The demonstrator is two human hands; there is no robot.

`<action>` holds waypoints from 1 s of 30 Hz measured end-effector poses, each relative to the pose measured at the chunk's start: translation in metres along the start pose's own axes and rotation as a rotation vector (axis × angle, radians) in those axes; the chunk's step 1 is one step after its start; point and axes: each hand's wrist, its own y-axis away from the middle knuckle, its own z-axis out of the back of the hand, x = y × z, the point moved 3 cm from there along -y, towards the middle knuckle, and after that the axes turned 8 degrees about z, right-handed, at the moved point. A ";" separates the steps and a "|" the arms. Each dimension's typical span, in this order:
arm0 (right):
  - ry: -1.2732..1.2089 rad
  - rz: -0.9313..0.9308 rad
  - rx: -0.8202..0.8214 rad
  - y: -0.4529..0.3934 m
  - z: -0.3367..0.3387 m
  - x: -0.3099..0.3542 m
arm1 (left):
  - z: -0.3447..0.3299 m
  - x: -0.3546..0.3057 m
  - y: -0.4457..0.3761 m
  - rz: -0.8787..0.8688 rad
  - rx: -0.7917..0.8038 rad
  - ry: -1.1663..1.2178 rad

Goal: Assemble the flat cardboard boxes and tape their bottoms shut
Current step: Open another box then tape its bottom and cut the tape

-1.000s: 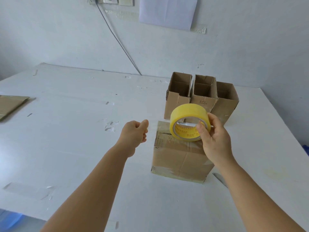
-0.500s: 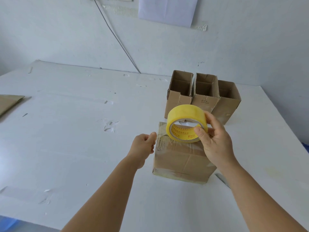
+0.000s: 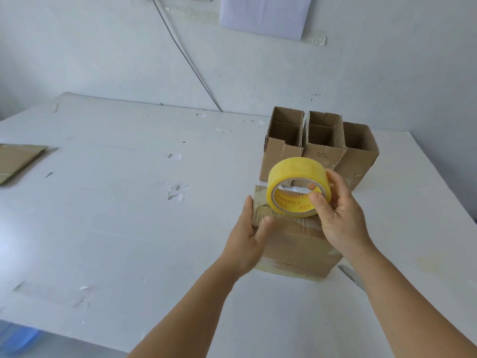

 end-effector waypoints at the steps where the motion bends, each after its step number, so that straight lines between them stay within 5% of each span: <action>1: -0.009 -0.003 0.005 0.000 0.000 0.000 | 0.001 0.000 0.001 0.006 0.048 -0.031; 8: -0.164 -0.032 0.068 -0.006 0.002 0.006 | 0.007 -0.042 -0.027 -0.229 0.114 -0.539; 17: -0.514 -0.085 0.207 -0.023 0.025 0.000 | 0.012 -0.036 -0.044 -0.229 0.108 -0.798; 30: -0.066 -0.061 0.072 -0.035 0.101 -0.004 | 0.010 -0.041 -0.044 -0.198 0.173 -0.979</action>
